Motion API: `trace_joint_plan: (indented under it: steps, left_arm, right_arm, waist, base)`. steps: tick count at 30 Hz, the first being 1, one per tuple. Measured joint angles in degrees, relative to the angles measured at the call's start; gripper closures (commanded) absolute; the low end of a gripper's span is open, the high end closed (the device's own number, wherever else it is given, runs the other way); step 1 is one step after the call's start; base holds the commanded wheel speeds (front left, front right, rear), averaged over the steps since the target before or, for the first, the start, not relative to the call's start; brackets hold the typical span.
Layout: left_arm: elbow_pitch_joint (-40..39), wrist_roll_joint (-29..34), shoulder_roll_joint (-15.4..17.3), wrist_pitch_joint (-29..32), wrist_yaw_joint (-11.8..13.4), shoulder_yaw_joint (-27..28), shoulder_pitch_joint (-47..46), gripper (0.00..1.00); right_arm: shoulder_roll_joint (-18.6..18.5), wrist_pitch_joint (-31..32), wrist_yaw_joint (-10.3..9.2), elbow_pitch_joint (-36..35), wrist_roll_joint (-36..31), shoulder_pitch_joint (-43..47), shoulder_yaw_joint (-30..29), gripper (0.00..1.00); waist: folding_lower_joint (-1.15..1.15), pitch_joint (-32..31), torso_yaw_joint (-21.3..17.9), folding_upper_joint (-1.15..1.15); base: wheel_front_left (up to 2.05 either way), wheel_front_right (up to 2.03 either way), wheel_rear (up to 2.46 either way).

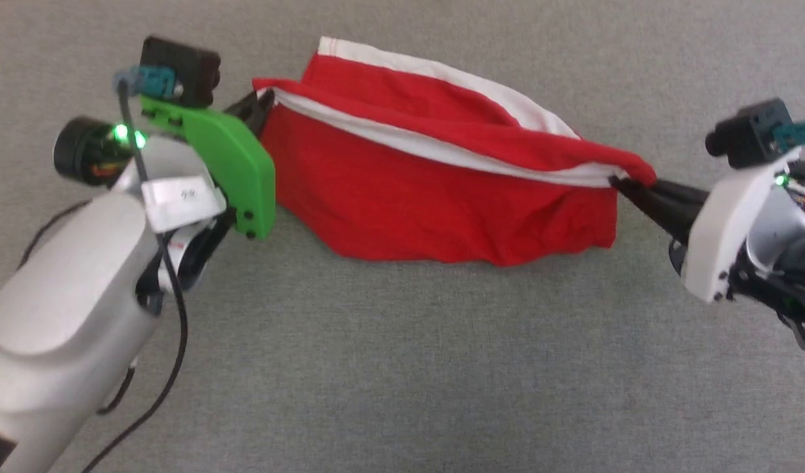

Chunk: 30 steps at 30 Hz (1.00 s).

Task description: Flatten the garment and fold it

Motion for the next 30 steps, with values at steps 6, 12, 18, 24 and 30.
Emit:
trace_joint_plan:
  steps: [6, 12, 18, 24, 30]
  left_arm:
    - [9.9, 1.4, -3.0, 1.1, -2.9, -1.4, -7.4, 1.0]
    - [19.1, 3.0, -6.2, 0.9, -5.5, -1.9, -14.3, 1.0]
    - [24.5, 3.6, -7.3, 0.4, -7.1, -2.4, -17.8, 1.0]
    - [29.1, 4.0, -8.6, 0.0, -8.2, -3.1, -20.1, 1.0]
    - [31.9, 4.3, -9.3, -2.3, -8.7, -3.6, -20.3, 0.0]
  right_arm:
    - [6.0, 3.7, 0.0, 2.7, -7.0, -3.1, -3.6, 1.0]
    - [11.3, 5.4, 0.0, 4.7, -12.7, -4.3, -8.2, 1.0]
    - [14.2, 6.0, 0.0, 5.1, -15.7, -4.5, -11.0, 1.0]
    - [16.4, 6.0, 0.01, 5.9, -18.3, -5.4, -13.2, 1.0]
    - [17.7, 5.4, 0.0, 7.1, -20.8, -5.6, -14.7, 0.0]
  waist:
    - [0.0, 3.9, -1.4, 0.0]
    - [0.0, 7.1, -2.9, 0.0]
    - [0.01, 8.6, -4.0, 0.0]
    - [0.01, 10.4, -4.5, 0.0]
    - [0.01, 10.1, -4.2, 0.0]
  base:
    - [0.0, 0.0, 0.0]
    - [0.0, 0.0, 0.0]
    - [0.0, 0.0, 0.0]
    - [0.0, 0.0, 0.0]
    - [0.0, 0.0, 0.0]
